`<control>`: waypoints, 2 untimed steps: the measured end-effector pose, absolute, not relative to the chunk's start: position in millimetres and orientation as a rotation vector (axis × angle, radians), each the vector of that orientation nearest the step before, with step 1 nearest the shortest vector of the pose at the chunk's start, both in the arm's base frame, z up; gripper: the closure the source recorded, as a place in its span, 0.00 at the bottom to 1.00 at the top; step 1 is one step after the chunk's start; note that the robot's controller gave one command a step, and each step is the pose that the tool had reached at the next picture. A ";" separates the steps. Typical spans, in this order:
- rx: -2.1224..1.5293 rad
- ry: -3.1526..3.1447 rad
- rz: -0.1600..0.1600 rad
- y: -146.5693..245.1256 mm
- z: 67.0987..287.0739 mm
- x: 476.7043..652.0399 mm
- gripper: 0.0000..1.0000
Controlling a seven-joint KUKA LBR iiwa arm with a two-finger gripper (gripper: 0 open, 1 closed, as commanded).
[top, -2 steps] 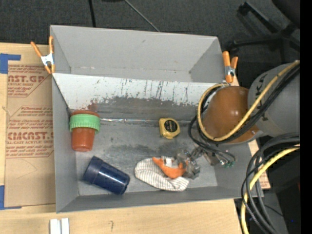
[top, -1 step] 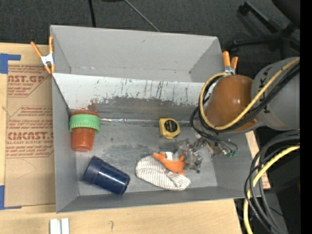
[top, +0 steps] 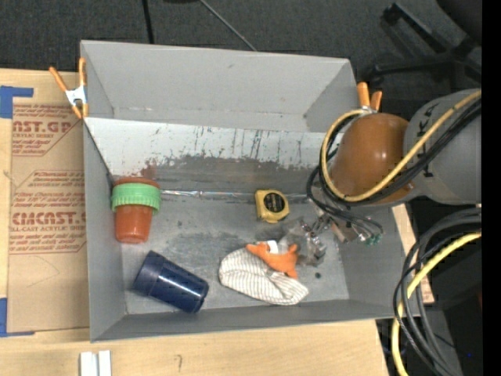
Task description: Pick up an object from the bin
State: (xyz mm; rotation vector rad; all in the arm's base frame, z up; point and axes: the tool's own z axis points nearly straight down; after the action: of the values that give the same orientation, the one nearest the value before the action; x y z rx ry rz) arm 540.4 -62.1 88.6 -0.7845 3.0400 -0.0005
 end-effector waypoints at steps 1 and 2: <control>-0.809 3.037 0.002 -55.5 110.7 518.6 1.00; -0.875 3.019 0.002 -52.5 134.2 540.9 1.00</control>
Offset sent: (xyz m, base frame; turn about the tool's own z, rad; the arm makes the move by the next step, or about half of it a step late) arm 0.0310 0.0107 0.0643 -0.0986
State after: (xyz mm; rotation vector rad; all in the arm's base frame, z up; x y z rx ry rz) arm 540.9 -52.5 134.2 -0.8752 3.0186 0.0017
